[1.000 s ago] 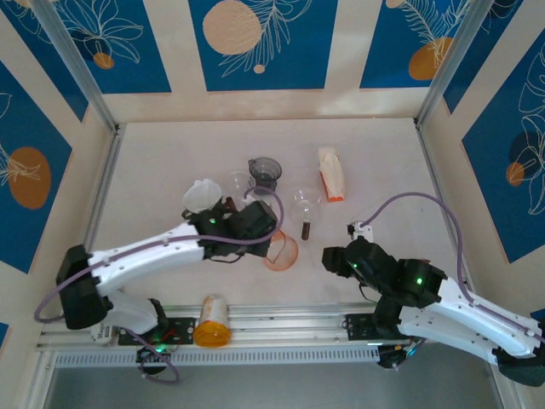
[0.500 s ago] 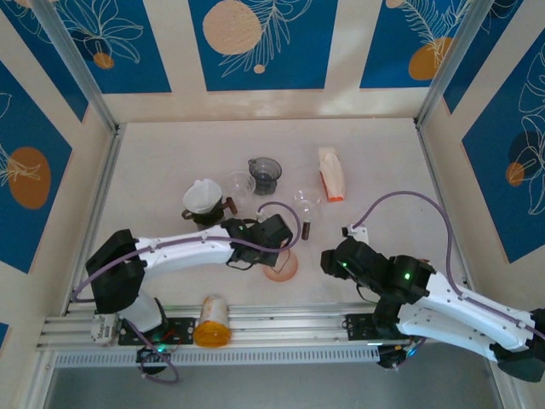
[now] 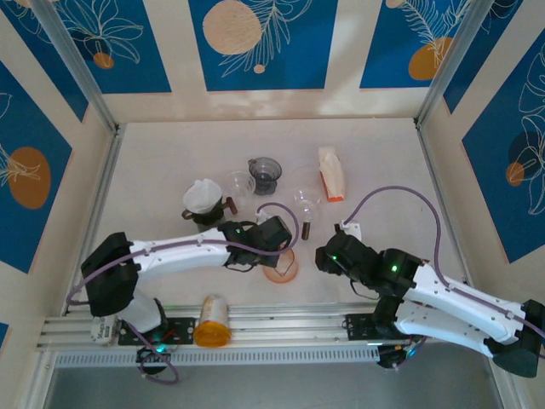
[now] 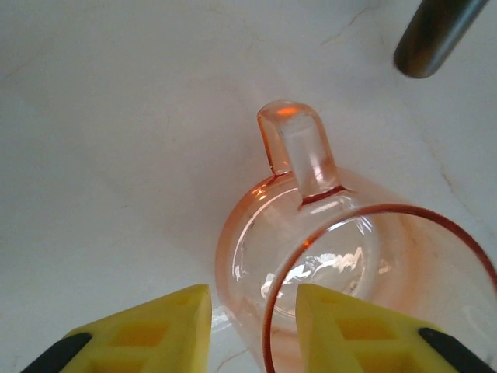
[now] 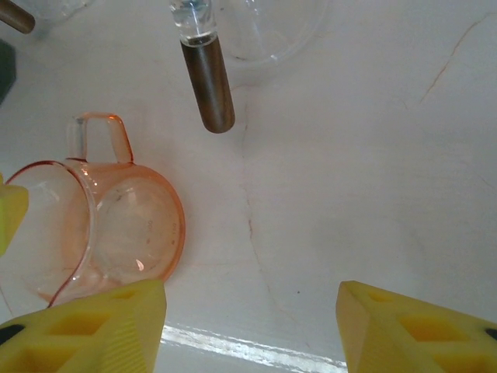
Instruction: Place the coffee filter in the dripper
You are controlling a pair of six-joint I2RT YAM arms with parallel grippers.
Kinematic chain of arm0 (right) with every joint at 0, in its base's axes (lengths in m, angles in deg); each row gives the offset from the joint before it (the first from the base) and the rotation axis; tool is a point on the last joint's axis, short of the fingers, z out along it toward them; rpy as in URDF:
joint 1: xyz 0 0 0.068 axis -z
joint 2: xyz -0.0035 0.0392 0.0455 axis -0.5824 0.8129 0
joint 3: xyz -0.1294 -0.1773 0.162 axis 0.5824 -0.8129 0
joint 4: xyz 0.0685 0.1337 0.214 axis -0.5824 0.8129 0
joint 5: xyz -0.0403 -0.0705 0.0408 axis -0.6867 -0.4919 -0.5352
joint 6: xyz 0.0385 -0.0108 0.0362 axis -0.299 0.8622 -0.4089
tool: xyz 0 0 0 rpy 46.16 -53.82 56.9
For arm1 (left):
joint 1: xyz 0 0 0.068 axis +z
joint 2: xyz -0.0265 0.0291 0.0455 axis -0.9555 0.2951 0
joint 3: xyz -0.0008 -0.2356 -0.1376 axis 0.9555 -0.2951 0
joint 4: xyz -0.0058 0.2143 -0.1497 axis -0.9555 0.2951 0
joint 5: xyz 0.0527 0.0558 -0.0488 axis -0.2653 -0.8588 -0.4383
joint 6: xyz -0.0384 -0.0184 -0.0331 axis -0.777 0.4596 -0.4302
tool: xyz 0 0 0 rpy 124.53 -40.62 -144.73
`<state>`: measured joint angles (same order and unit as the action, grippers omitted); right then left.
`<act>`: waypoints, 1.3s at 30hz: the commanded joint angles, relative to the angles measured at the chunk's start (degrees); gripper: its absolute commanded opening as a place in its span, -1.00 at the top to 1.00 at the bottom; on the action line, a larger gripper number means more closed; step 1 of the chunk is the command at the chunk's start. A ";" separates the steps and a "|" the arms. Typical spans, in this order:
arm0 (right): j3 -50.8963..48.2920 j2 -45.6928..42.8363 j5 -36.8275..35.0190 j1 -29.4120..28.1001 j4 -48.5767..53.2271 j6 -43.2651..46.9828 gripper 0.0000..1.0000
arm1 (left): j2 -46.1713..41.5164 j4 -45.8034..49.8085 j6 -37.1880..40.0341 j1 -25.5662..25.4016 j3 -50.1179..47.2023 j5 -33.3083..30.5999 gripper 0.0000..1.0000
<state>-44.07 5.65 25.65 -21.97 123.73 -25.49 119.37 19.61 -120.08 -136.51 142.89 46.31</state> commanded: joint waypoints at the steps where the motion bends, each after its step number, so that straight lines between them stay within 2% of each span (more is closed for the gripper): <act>1: 2.73 1.94 2.57 2.00 -4.12 3.51 -0.22 | -5.80 0.45 -0.53 -0.56 -0.01 -1.31 0.16; 4: 5.61 5.99 7.48 5.86 -8.41 7.35 -0.21 | -11.87 1.11 -0.73 -0.53 -0.73 -2.99 -0.11; 9: 14.10 17.59 14.74 11.97 -14.59 13.86 -0.21 | -23.32 3.78 -0.83 -0.39 -3.53 -8.23 -0.72; 10: 16.25 20.64 16.67 13.29 -15.62 14.74 -0.21 | -25.59 4.31 -0.75 -0.39 -4.31 -9.19 -0.94; 11: 18.56 23.68 18.17 14.54 -16.57 15.41 -0.21 | -27.42 4.87 -0.82 -0.32 -4.99 -10.01 -1.00; 16: 30.05 38.12 20.96 19.21 -19.55 17.61 -0.19 | -33.88 7.30 -1.15 -0.27 -6.72 -12.06 -1.00; 21: 42.72 52.07 23.68 24.14 -17.91 16.93 -0.14 | -37.79 8.52 -1.79 -0.30 -8.33 -11.92 -1.00; 25: 53.37 62.69 24.97 27.92 -14.10 16.28 -0.13 | -40.11 9.59 -2.05 -0.25 -9.03 -12.52 -1.00; 29: 64.94 72.96 28.46 30.82 -9.24 19.44 -0.13 | -41.28 10.32 -1.92 -0.30 -9.29 -12.79 -1.00; 34: 73.22 80.99 34.76 33.69 -6.46 21.77 -0.13 | -41.16 10.92 -1.83 -0.30 -9.43 -13.23 -1.00; 39: 75.05 84.69 40.79 34.81 -6.87 22.60 -0.13 | -40.69 10.85 -1.53 -0.22 -9.41 -14.22 -1.00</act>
<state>28.98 89.19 59.79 12.79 114.70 -4.77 78.50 29.11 -121.41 -136.49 133.77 34.00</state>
